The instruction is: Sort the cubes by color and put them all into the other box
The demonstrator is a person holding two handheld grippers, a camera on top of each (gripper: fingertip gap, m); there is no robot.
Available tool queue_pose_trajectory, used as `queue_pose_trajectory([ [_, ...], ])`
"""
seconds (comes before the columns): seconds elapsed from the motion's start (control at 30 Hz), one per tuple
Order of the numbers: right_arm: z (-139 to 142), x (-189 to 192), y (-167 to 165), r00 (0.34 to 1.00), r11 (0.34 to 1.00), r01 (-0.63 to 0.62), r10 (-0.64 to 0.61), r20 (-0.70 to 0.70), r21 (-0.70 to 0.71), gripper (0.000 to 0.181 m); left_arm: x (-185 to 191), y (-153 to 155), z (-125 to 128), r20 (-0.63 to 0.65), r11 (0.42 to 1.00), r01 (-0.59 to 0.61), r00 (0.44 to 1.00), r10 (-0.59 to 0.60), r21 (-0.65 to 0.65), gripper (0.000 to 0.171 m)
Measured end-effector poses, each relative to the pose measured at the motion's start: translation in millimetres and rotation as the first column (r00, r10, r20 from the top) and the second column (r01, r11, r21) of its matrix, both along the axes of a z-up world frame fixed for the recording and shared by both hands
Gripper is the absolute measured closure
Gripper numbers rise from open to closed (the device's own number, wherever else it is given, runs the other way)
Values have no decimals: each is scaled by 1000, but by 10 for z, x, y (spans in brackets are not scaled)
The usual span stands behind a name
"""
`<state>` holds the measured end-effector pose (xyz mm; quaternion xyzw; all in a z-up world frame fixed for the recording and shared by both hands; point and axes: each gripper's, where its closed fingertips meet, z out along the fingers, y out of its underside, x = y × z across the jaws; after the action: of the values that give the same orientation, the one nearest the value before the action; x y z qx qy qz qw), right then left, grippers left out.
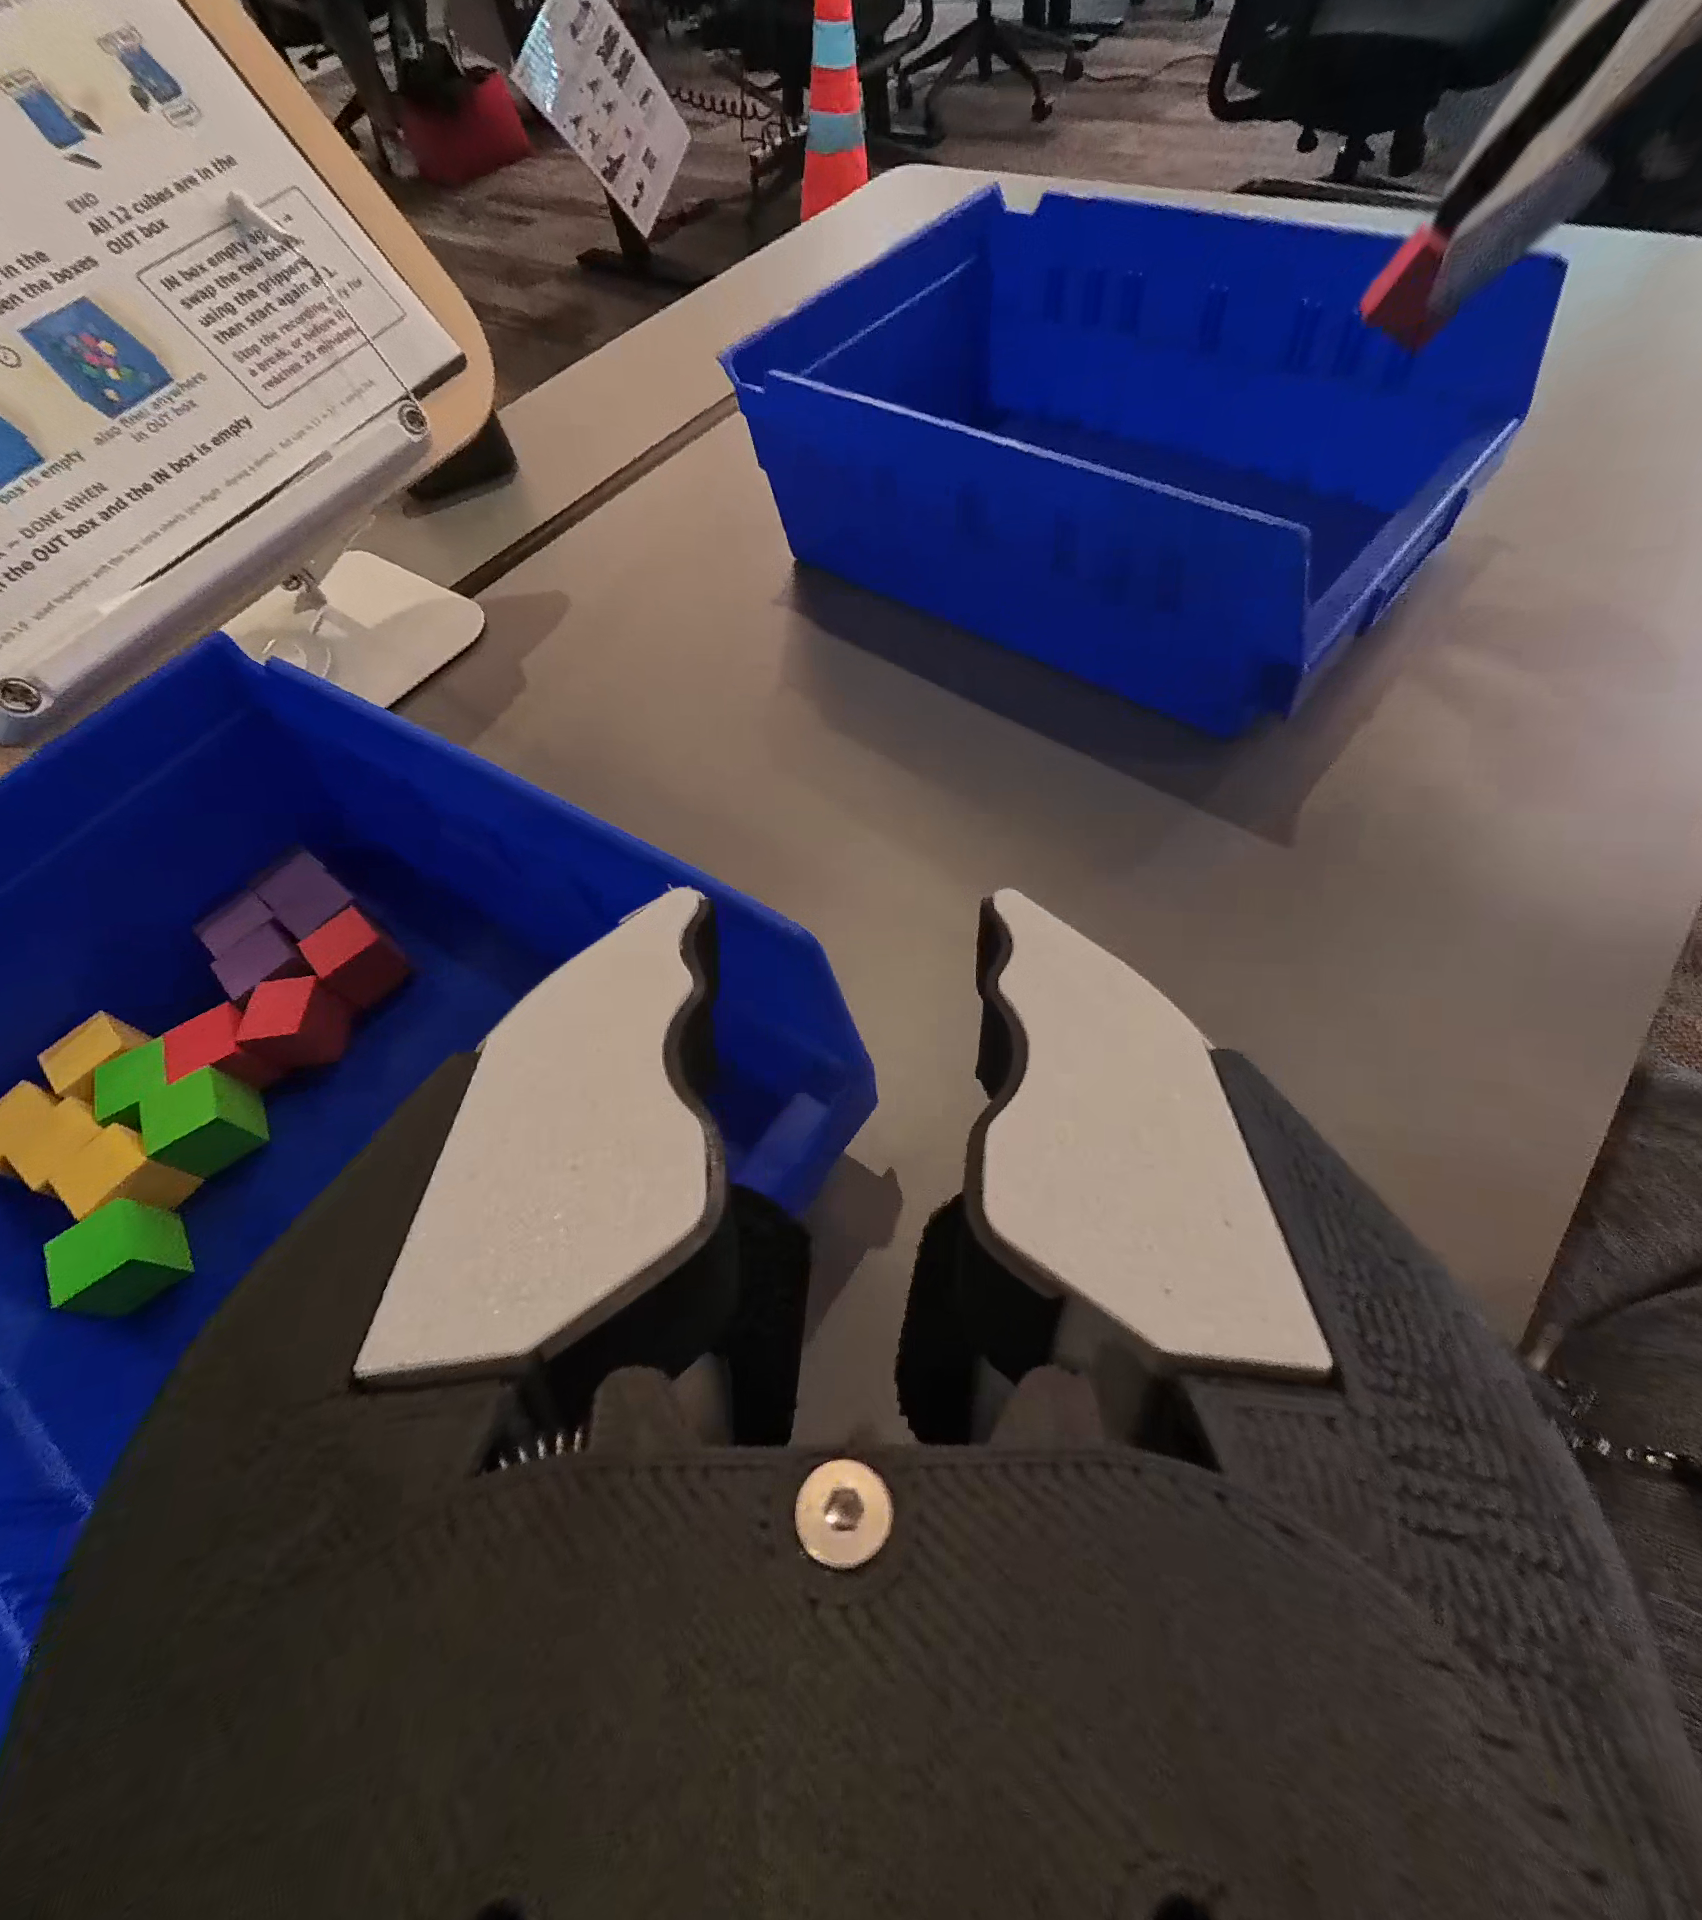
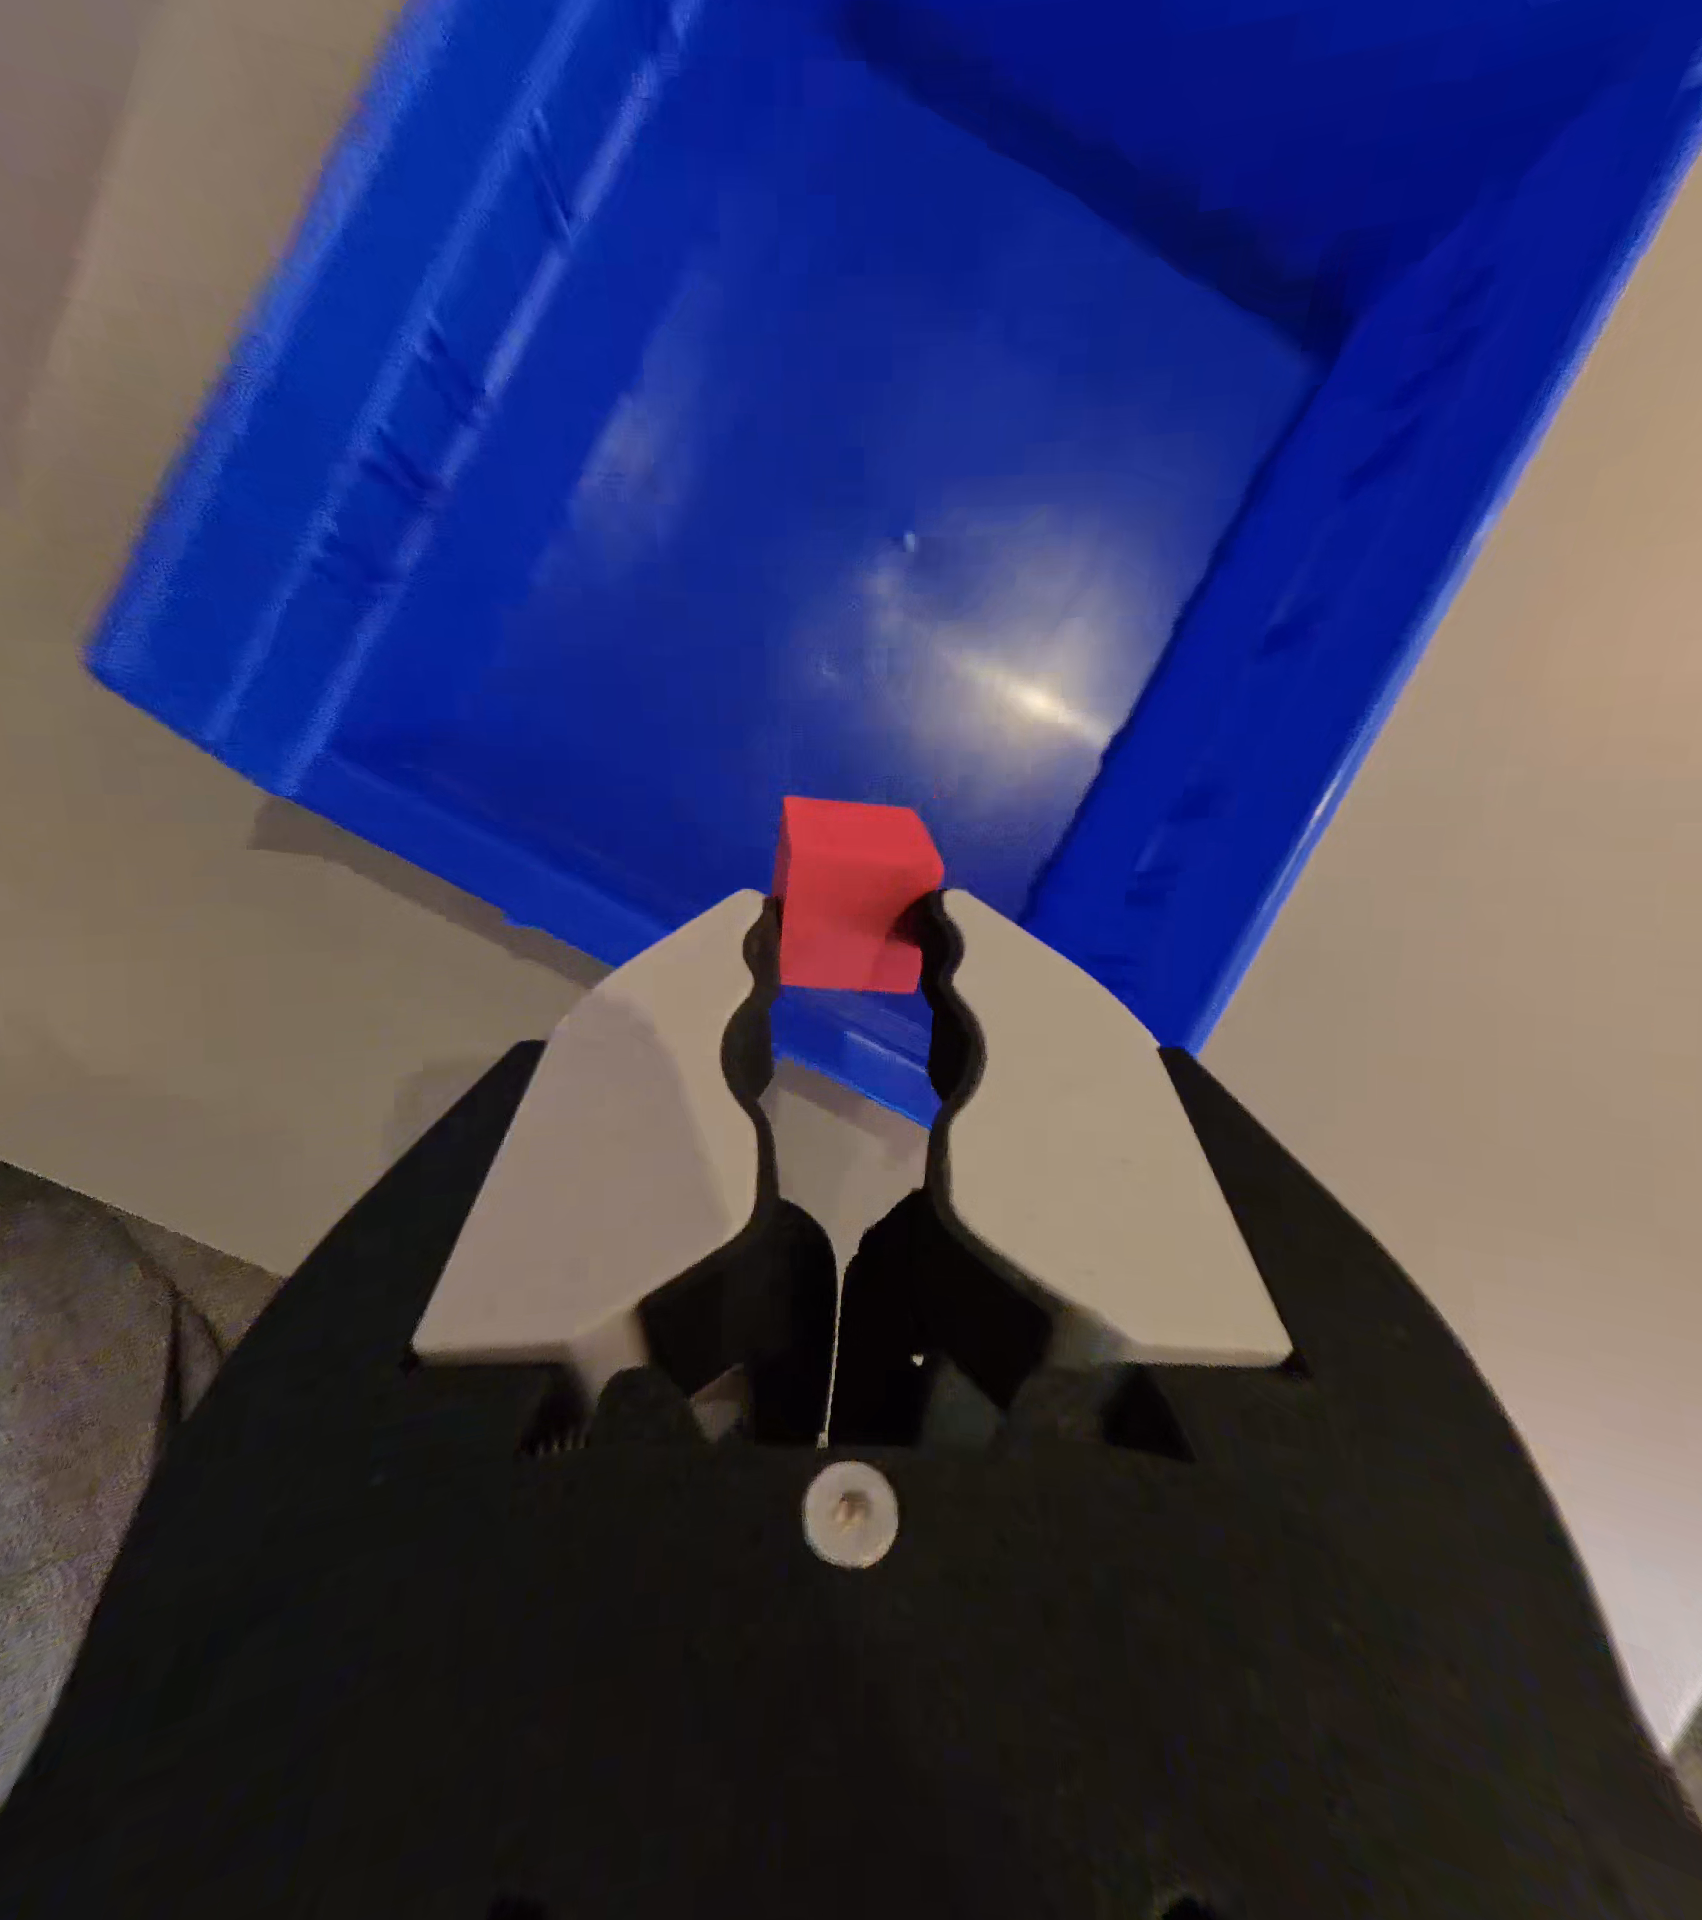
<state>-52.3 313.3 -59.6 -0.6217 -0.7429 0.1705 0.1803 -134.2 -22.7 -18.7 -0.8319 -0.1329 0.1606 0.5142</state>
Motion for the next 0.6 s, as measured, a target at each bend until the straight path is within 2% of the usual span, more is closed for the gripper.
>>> queue_pose_trajectory([
  [0.2,-442,-33,75,983,999,16,-25,183,49,154,-43,-54,-82,39,1000,-9,999,9,3,123],
  [0.4,-696,-119,188,943,993,77,-101,316,88,154,-72,-120,-60,46,1000,-20,999,19,16,124],
  [0.6,-861,-115,237,916,990,90,-127,381,113,153,-147,-194,-71,57,999,-39,998,38,21,124],
])
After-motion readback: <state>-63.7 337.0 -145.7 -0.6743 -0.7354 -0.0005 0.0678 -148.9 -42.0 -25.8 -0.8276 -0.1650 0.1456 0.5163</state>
